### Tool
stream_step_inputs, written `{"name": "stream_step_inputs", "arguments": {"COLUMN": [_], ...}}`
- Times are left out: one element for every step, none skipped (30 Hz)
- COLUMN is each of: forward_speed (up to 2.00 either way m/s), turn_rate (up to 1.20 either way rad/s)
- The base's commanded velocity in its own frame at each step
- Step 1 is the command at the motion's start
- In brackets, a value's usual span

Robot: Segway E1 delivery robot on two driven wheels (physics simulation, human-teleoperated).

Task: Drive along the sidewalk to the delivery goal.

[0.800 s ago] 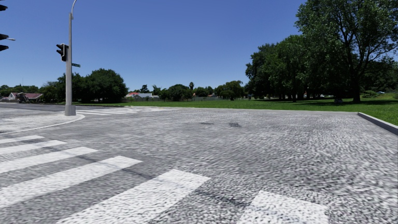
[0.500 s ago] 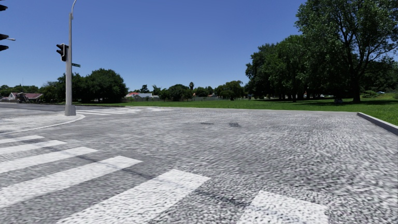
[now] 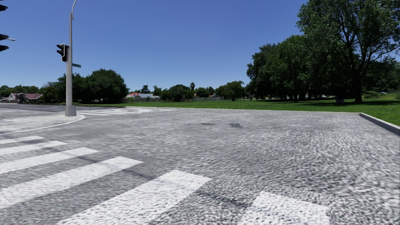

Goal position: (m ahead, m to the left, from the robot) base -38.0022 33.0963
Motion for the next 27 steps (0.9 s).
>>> {"name": "stream_step_inputs", "arguments": {"forward_speed": [0.00,0.00,0.00,0.00,0.00,0.00,0.00,0.00,0.00,0.00,0.00,0.00,0.00,0.00,0.00,0.00,0.00,0.00,0.00,0.00,0.00,0.00,0.00,0.00,0.00,0.00,0.00], "turn_rate": [0.00,0.00,0.00,0.00,0.00,0.00,0.17,0.45,0.69,0.93,1.07,1.11,1.12,1.06,0.56,0.42,0.38,0.45,0.45,0.70,0.70,0.75,0.79,0.94,1.20,1.20,1.20]}}
